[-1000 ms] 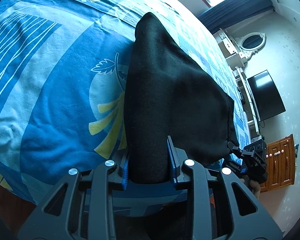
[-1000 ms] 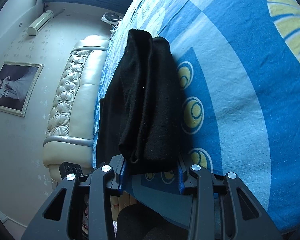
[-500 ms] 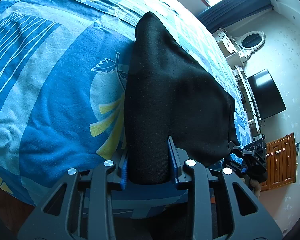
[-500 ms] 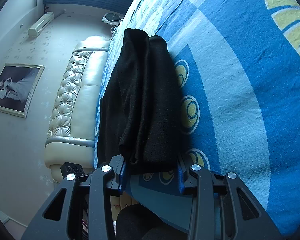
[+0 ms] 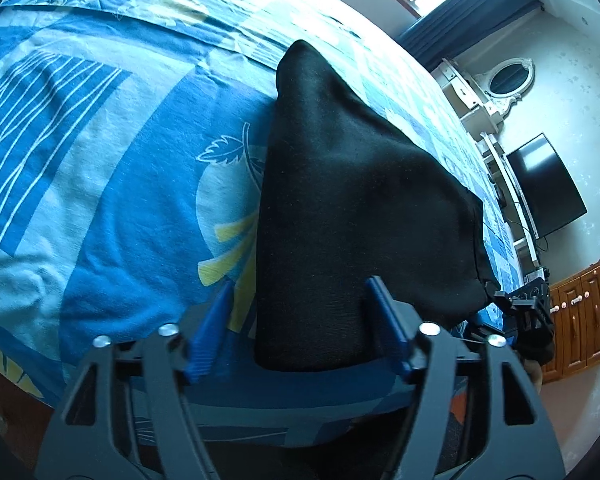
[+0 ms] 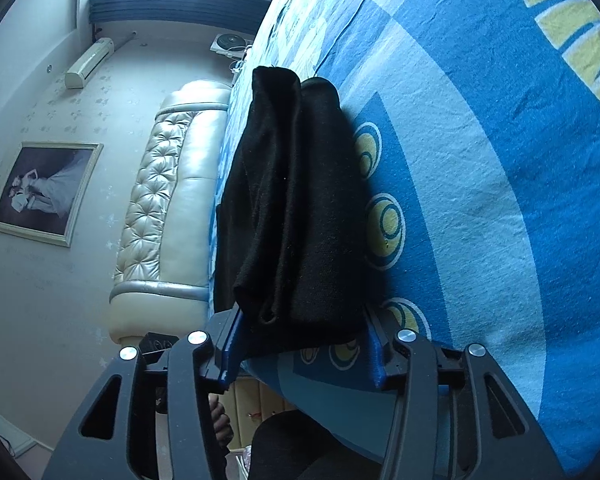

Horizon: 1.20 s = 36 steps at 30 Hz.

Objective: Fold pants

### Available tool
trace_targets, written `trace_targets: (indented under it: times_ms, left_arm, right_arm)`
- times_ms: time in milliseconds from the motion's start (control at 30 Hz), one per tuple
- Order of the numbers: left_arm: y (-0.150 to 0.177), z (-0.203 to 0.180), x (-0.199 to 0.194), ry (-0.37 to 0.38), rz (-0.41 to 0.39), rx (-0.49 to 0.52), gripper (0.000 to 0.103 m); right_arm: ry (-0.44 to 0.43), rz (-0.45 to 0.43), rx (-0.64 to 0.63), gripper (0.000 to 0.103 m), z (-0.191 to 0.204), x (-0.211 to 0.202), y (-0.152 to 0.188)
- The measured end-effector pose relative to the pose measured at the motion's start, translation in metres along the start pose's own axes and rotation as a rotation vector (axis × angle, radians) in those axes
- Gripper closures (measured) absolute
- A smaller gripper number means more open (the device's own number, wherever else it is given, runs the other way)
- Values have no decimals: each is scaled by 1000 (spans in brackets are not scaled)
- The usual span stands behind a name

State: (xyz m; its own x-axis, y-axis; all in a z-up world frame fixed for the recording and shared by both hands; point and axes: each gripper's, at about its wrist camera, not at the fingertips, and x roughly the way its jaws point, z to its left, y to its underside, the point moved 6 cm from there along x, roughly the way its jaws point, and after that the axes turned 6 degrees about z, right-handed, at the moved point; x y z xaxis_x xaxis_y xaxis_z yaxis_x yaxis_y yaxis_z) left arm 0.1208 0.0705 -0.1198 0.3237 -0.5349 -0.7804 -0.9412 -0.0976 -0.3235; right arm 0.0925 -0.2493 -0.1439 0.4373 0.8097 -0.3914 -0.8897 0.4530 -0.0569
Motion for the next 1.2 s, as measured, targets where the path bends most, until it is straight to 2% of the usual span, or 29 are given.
trace_targets:
  times_ms: [200, 400, 533, 733, 933, 1067, 1200]
  left_arm:
    - [3, -1, -6, -60, -16, 42, 30]
    - [7, -6, -15, -138, -35, 87, 28]
    - [12, -14, -24, -193, -52, 124, 28]
    - [23, -31, -37, -256, -87, 164, 25]
    - [32, -47, -49, -313, -136, 190, 20]
    - [39, -57, -57, -368, -180, 214, 15]
    - [45, -59, -66, -392, -218, 194, 12]
  right_arm:
    - [-36, -12, 17, 47, -1, -9, 6]
    - [-19, -11, 22, 46, 1, -13, 11]
    - [5, -16, 14, 39, 5, -15, 14]
    - [124, -8, -39, 30, 7, -17, 26]
    - [224, -22, -61, 29, 8, -23, 33]
    - [331, -55, -120, 28, 13, -29, 36]
    - [462, -100, -173, 27, 18, -32, 40]
